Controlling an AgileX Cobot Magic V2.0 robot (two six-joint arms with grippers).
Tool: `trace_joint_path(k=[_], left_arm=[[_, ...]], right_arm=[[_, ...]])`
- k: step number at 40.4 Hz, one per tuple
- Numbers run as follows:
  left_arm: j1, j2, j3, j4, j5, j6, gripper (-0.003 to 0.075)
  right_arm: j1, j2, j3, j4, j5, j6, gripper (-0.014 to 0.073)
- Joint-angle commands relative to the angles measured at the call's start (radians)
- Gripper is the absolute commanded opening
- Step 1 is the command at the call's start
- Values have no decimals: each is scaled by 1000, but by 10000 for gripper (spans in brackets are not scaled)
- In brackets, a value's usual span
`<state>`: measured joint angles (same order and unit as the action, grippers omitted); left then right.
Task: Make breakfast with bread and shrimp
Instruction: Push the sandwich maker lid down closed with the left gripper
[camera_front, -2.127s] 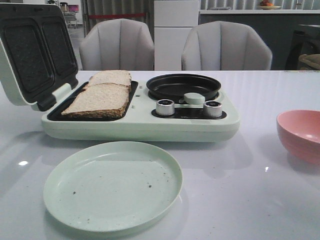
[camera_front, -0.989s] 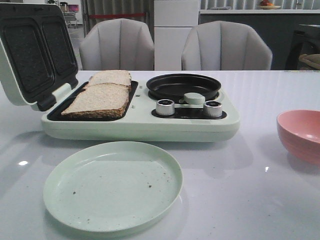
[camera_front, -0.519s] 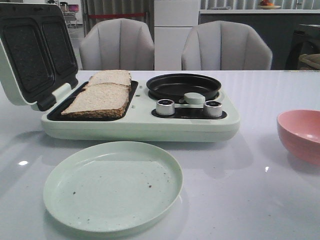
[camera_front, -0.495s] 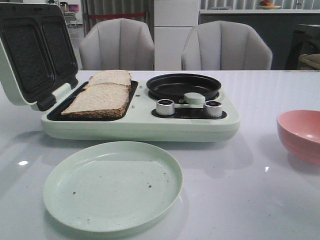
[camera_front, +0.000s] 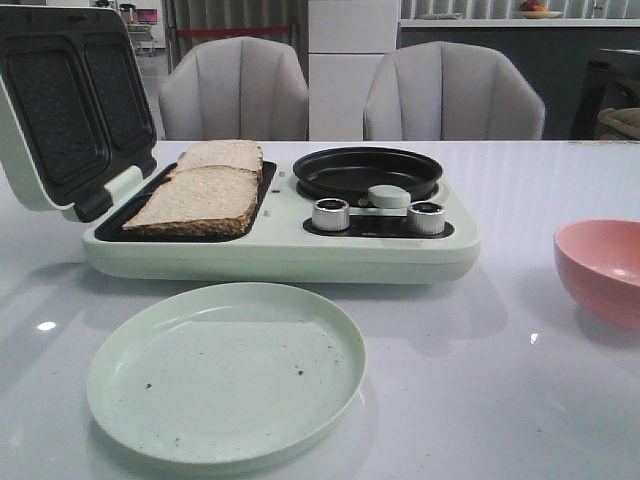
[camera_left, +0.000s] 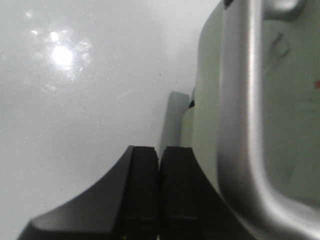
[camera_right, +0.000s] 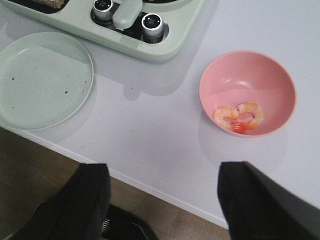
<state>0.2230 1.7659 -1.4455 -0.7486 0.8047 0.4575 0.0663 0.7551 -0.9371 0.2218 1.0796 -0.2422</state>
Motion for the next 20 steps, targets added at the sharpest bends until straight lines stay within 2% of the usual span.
trace_joint_path(k=[1, 7, 20], left_arm=[[0, -49, -38, -136, 25, 77, 100], [-8, -49, -38, -230, 73, 126, 100], [-91, -54, -38, -229, 102, 143, 100]], right_arm=[[-6, -3, -24, 9, -54, 1, 559], [-6, -3, -24, 9, -54, 1, 559], [-6, -3, -24, 9, -54, 1, 559]])
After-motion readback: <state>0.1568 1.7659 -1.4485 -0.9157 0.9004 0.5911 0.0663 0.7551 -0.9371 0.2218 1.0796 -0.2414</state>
